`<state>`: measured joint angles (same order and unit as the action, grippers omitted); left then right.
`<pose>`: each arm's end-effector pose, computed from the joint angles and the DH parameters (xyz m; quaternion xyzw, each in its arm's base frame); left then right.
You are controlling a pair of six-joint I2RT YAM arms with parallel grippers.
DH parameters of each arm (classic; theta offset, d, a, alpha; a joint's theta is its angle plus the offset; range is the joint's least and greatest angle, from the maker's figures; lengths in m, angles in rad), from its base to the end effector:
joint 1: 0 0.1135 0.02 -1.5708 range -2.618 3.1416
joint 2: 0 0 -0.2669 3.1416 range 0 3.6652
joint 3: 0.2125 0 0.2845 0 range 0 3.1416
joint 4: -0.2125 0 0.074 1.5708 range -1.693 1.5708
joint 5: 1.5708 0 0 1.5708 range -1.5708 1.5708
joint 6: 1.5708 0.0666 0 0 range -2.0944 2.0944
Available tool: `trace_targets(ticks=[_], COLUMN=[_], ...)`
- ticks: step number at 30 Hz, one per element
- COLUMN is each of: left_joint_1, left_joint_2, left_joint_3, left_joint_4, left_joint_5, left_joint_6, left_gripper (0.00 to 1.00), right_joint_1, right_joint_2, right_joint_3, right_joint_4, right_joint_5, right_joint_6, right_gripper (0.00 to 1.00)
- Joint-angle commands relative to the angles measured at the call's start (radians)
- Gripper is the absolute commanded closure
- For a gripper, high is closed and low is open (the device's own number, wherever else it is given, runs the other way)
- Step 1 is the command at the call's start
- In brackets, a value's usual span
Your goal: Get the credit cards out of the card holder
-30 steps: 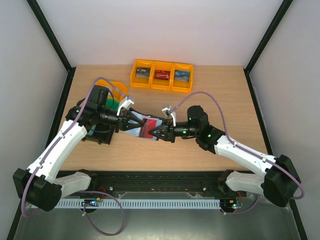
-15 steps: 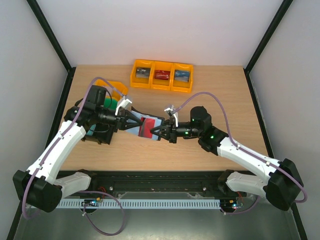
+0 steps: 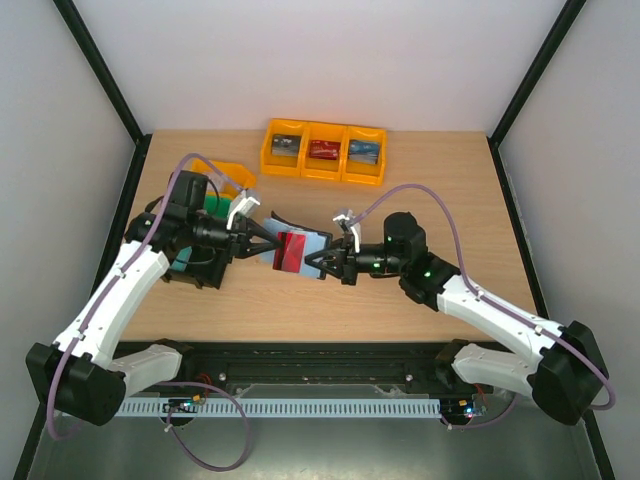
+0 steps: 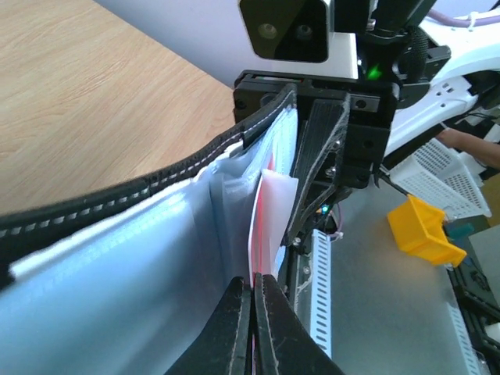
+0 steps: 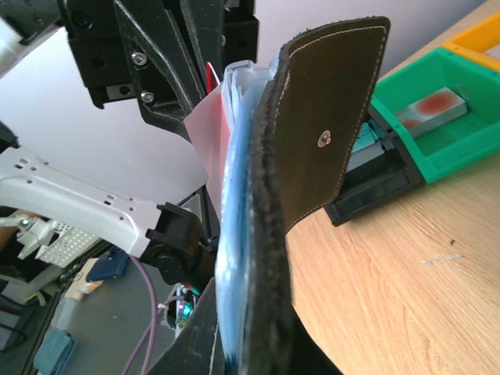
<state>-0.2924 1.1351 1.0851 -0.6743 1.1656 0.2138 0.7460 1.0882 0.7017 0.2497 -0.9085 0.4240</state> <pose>0.2344 -0.1345 0.3351 0.4095 0.6804 -0.5149 0.3229 0.1775 0.2355 0.2850 -0.3932 0.6224 0.6018 0.3097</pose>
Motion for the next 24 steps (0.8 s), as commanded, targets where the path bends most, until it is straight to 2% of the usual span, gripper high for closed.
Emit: trace_targets(ticks=[1, 3, 7, 10, 14, 17, 21, 24], left_joint_1=[0.029, 0.061, 0.064, -0.002, -0.197, -0.277, -0.345, -0.364], left_joint_2=[-0.007, 0.007, 0.032, 0.072, 0.195, 0.318, 0.504, 0.662], left_joint_3=[0.047, 0.08, 0.132, 0.184, 0.282, 0.341, 0.389, 0.461], left_joint_4=[-0.04, -0.043, -0.008, 0.018, 0.078, 0.213, 0.451, 0.589], left_joint_5=[-0.166, -0.312, -0.625, -0.783, -1.123, -1.339, -1.518, -1.55], left_joint_6=[0.042, 0.065, 0.123, 0.168, 0.286, 0.398, 0.585, 0.707], left_gripper=[0.98, 0.98, 0.98, 0.98, 0.98, 0.98, 0.98, 0.98], right_joint_1=[-0.024, -0.089, -0.349, -0.501, -0.557, -0.585, -0.645, -0.693], right_joint_2=[-0.034, -0.025, -0.005, -0.01, -0.017, -0.041, -0.06, -0.047], right_joint_3=[0.0, -0.018, -0.113, -0.193, -0.195, -0.191, -0.189, -0.185], right_joint_4=[-0.035, -0.047, 0.014, 0.083, 0.05, 0.033, -0.016, -0.033], right_joint_5=[0.067, 0.105, 0.097, 0.078, 0.108, 0.141, 0.182, 0.164], right_joint_6=[-0.024, 0.022, 0.235, 0.342, 0.329, 0.319, 0.29, 0.272], right_gripper=[0.98, 0.98, 0.99, 0.98, 0.98, 0.98, 0.98, 0.98])
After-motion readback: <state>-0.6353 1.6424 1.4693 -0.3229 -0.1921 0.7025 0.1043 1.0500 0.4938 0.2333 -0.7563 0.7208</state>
